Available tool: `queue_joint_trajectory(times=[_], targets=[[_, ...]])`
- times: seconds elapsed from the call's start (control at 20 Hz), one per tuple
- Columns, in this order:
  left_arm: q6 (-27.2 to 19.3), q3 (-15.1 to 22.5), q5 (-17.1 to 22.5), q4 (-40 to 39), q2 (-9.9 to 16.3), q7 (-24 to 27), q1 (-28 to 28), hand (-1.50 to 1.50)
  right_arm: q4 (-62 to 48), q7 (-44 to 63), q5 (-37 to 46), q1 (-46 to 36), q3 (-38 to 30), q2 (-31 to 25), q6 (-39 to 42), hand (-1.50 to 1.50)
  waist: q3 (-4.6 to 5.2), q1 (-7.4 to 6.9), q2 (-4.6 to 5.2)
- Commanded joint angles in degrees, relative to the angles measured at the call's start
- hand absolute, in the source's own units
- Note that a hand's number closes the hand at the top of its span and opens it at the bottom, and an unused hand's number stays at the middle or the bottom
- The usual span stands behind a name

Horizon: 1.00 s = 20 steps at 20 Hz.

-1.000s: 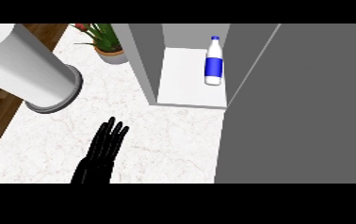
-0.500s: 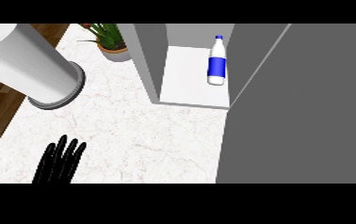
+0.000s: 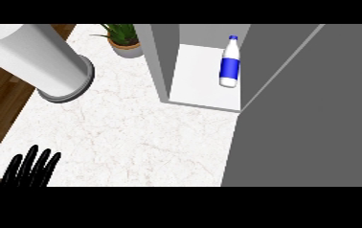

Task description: Pick up the bottled water, place it into the cabinet and close the cabinet

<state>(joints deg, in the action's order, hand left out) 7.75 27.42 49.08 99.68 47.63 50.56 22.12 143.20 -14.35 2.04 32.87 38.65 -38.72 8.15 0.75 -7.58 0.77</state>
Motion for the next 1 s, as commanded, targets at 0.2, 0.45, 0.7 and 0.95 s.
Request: queue_joint_trajectory(times=[0.2,0.45,0.7,0.95], targets=[[3.85,-2.49,1.37,0.15,3.18,0.93,1.01,-1.50,1.77,13.86,0.60,-14.15,5.17,-0.21,4.91,1.50,0.29,-2.42,0.72],[5.25,-4.21,1.93,-1.07,5.13,0.72,0.87,-1.50,-1.86,17.78,-2.94,-19.30,5.84,4.97,2.72,1.50,0.37,-3.00,1.32],[6.69,-4.38,2.31,0.13,5.93,0.45,0.73,-1.50,-4.86,22.01,-5.45,-23.39,5.80,9.32,1.23,1.50,0.37,-3.81,1.50],[7.87,-6.00,3.40,-0.40,7.24,0.26,0.72,-1.50,-9.07,26.13,-9.24,-26.97,4.67,15.22,-1.08,1.50,0.14,-3.42,1.66]])
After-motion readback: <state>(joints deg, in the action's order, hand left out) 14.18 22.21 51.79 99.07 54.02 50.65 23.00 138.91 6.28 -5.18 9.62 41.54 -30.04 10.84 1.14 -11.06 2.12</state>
